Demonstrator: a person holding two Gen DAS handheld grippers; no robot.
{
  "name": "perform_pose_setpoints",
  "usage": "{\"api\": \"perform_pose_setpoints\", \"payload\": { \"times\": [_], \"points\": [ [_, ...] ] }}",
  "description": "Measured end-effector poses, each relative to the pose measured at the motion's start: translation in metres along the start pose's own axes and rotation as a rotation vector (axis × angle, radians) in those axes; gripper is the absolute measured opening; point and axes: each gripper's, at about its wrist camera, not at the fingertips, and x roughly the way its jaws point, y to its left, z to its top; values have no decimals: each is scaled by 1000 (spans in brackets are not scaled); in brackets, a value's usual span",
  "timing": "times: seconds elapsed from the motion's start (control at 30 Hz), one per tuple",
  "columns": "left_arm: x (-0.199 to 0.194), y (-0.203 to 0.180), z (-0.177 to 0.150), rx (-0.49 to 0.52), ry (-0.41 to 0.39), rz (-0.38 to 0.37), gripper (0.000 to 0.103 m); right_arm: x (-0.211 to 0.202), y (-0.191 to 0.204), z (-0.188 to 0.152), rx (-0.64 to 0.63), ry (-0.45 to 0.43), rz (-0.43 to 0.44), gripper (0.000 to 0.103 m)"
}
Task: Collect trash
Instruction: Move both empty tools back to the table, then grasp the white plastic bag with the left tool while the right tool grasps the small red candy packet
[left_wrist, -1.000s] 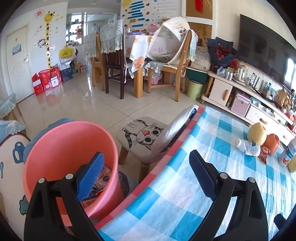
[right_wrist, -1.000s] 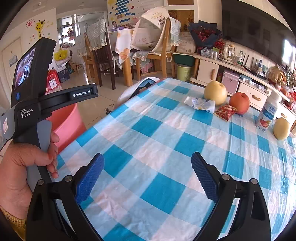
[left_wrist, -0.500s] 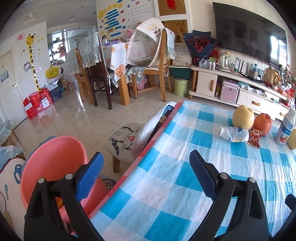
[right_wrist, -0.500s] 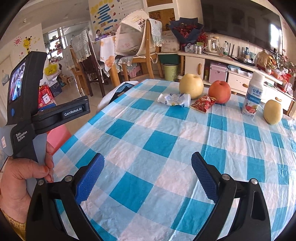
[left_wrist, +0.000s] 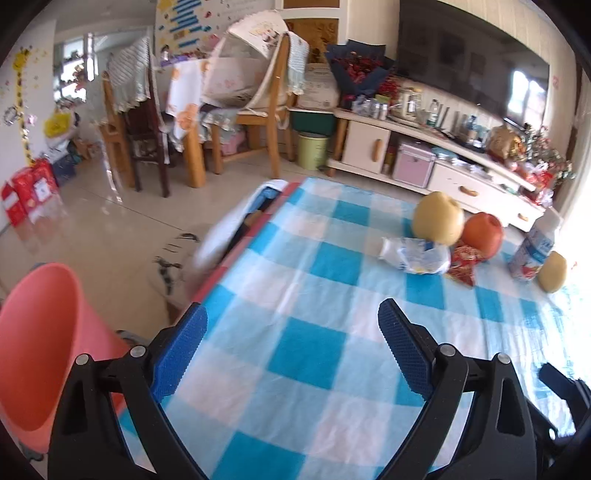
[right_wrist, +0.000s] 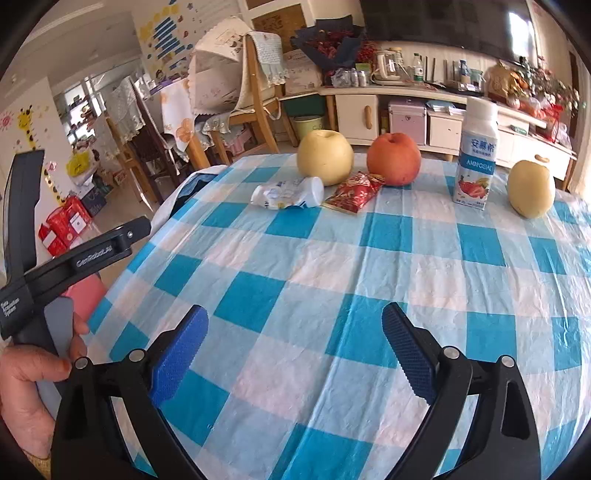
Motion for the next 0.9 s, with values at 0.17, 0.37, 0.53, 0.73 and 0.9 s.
{"api": "perform_pose_setpoints", "payload": {
  "times": [0.17, 0.37, 0.53, 0.73, 0.9],
  "points": [
    [25, -25, 6, 17, 45, -153, 94, 18, -39, 17, 102, -10, -7, 94],
    [72, -75, 15, 124, 101, -262, 94, 36, -72, 36, 212, -6, 53, 94],
    [100, -105, 22, 198, 116, -312, 94, 51, -85, 52, 246, -9, 90, 94],
    [127, -110, 35, 164, 158, -374, 94, 68, -92, 69, 280, -8, 127, 80],
    [153, -102, 43, 111, 223, -420, 94, 82, -89, 86, 265, -16, 120, 74]
  ]
}}
